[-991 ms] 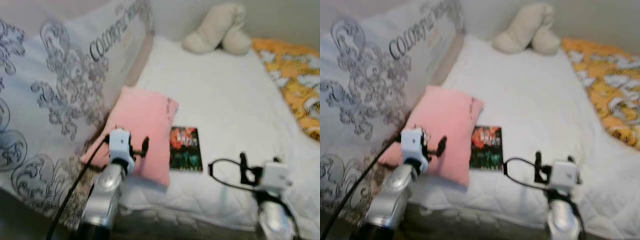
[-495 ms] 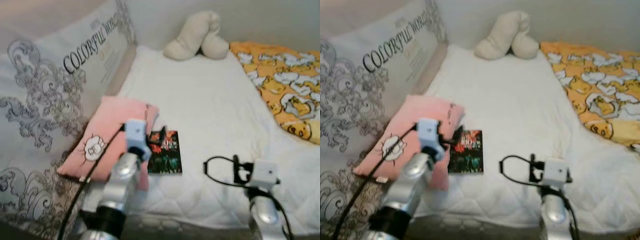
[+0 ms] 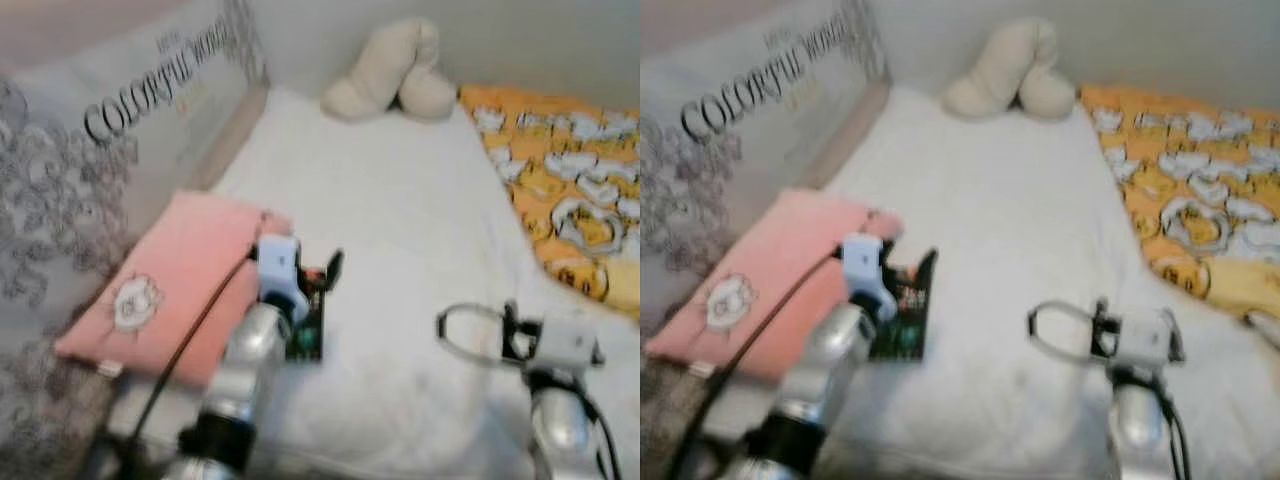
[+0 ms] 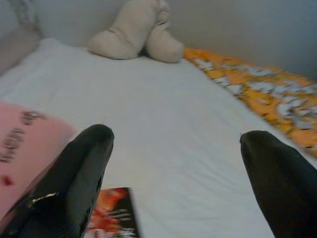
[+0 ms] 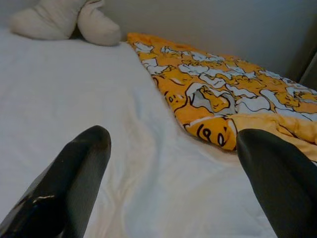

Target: Clean up the room

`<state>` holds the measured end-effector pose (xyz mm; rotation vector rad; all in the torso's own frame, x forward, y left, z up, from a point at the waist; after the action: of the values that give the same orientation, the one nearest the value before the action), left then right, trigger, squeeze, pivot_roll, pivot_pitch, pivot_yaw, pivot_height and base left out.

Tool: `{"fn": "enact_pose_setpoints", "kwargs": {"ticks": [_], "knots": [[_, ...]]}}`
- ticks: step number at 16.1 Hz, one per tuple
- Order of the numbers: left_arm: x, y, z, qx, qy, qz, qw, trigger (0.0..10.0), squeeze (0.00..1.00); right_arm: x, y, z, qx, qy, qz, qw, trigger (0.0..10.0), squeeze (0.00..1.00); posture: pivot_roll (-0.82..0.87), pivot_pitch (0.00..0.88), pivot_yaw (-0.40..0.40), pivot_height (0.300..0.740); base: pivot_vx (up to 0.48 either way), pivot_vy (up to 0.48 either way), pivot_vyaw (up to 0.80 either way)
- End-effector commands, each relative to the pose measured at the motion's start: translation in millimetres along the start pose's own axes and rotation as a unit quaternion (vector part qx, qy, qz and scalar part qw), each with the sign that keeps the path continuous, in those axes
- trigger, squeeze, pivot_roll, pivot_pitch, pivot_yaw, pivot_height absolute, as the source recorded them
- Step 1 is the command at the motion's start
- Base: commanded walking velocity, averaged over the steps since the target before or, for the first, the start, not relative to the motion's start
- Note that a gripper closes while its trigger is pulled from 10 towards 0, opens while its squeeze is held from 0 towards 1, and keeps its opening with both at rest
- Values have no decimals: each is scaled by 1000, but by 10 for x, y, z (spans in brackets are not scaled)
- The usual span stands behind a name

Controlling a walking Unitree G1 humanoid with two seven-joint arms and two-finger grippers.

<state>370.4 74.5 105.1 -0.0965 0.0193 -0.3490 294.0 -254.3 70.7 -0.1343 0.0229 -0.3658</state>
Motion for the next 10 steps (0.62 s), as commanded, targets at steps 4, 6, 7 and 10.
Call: {"fn": "enact_pose_setpoints", "kwargs": {"ticks": [4,6,7,10], "knots": [[237,-274,-124,5,55,-39,998,10000,0,112,-722,-348,-1,105,-110,988,10000,0,85,12,42,740,146,-188,0],[379,-597,-47,23,57,-96,993,10000,0,95,-880,-440,-22,131,-126,983,10000,0,83,38,39,740,0,0,0],[392,-660,-35,25,56,-107,992,10000,0,83,-885,-460,-26,135,-124,983,10000,0,83,38,39,740,0,0,0],[382,-1158,-219,53,78,-162,982,10000,0,-59,-684,-955,-5,221,-89,971,10000,0,59,52,50,740,0,0,0]]}}
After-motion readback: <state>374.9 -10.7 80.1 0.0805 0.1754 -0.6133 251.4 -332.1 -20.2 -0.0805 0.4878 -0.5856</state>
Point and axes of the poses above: a point about 5 cm out from each wrist's last joint towards the gripper, its own x axis pointing out of the wrist towards the gripper, its own z axis along the axis of the wrist's last joint, y = z × x, the point moved 5 cm from there along x, pointing out of the wrist towards the gripper, and after that the axes turned 2 degrees about x, right-handed, at the moved point
